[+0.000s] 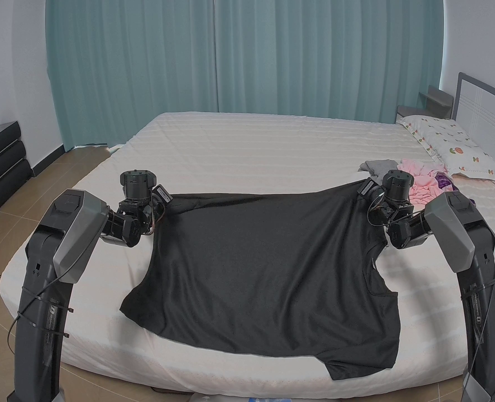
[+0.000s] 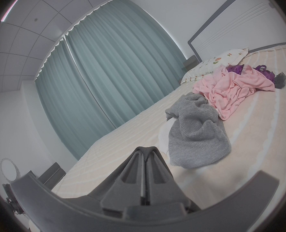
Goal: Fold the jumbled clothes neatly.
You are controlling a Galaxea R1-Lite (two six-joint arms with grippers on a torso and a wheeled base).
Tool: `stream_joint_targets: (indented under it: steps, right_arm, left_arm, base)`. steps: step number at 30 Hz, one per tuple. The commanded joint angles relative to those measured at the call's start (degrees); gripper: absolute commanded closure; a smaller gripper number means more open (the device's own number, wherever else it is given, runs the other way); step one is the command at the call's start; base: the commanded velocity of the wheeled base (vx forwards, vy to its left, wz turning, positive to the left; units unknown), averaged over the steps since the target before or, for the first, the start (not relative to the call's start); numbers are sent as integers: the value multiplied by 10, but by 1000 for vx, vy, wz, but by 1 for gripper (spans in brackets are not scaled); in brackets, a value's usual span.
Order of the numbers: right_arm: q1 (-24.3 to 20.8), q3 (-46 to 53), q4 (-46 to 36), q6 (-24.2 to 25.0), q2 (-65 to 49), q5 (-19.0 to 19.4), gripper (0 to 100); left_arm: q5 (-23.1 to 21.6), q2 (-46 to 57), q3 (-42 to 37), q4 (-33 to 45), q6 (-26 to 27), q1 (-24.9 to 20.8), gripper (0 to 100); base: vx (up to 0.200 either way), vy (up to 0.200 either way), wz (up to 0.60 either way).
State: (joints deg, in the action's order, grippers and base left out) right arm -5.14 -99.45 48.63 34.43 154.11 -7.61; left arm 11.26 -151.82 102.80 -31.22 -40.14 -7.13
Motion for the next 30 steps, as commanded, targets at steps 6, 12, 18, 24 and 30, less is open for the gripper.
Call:
stream_joint_targets:
  steps: [6, 12, 18, 24, 30]
  right_arm:
    - [-2, -38, 15, -4, 29, 0, 100]
    - [-10, -76, 16, -5, 40, 1, 100]
    - [-17, -116, 3, -7, 49, 0, 100]
    - [-14, -115, -29, -23, 66, 0, 100]
    - [-13, -93, -38, -23, 66, 0, 0]
  left_arm:
    - [15, -11, 8, -1, -1, 7, 100]
    - [16, -6, 8, -1, -1, 17, 100]
    - [17, -1, 6, -2, -1, 23, 100]
    - [13, -1, -1, -4, -4, 19, 100]
    - [11, -5, -3, -1, -4, 15, 100]
  base:
    - [0, 0, 0]
    - [0, 0, 0]
    - [0, 0, 0]
    - [0, 0, 0]
    - [0, 0, 0]
